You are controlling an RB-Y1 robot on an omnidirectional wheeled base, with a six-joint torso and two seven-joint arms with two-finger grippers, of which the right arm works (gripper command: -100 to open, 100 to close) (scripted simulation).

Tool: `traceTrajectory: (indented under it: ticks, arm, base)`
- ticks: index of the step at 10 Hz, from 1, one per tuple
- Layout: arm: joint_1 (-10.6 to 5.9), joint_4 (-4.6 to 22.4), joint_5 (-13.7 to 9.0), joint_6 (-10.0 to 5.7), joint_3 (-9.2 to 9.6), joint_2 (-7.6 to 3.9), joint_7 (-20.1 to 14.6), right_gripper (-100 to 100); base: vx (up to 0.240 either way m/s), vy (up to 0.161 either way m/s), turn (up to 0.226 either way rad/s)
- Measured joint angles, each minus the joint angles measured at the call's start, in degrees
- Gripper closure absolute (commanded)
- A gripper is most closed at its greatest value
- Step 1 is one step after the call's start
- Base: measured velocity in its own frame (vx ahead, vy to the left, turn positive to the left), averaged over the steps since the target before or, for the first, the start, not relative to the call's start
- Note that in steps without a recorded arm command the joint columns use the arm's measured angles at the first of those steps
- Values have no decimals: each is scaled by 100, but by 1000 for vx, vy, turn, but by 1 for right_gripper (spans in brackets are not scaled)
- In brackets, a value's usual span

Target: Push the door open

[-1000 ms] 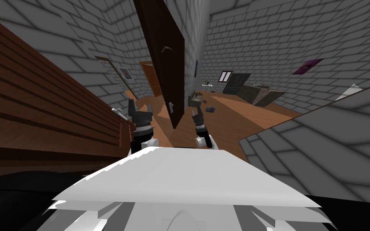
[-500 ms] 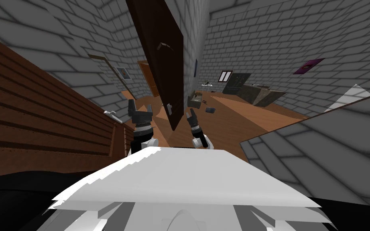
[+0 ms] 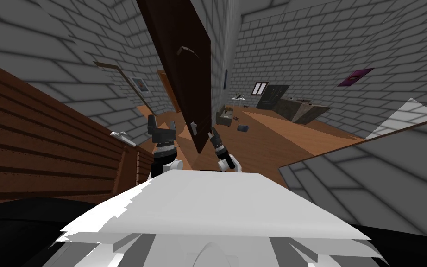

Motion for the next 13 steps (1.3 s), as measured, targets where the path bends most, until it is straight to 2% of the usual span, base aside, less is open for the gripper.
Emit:
traceTrajectory:
  ticks: [2, 3, 5, 8, 9, 10, 13]
  arm:
    - [-79, 140, -2, 21, 197, -7, -43, -100]
    - [-143, 169, 1, 104, 346, 5, -59, -100]
    - [-302, 422, -12, 129, 595, 5, -119, -100]
    - [-515, 696, -45, 177, 940, -58, -239, -100]
    - [-631, 868, -59, 178, 1061, -48, -283, -100]
    - [-666, 904, -60, 214, 1184, -64, -309, -100]
    - [-927, 1288, -88, 234, 1536, -61, -414, -100]
  base:
    - [122, -21, -11]
    - [134, -26, -13]
    - [164, -23, -13]
    - [157, -19, -13]
    - [141, -1, -9]
    - [130, -4, -17]
    - [150, -11, -10]
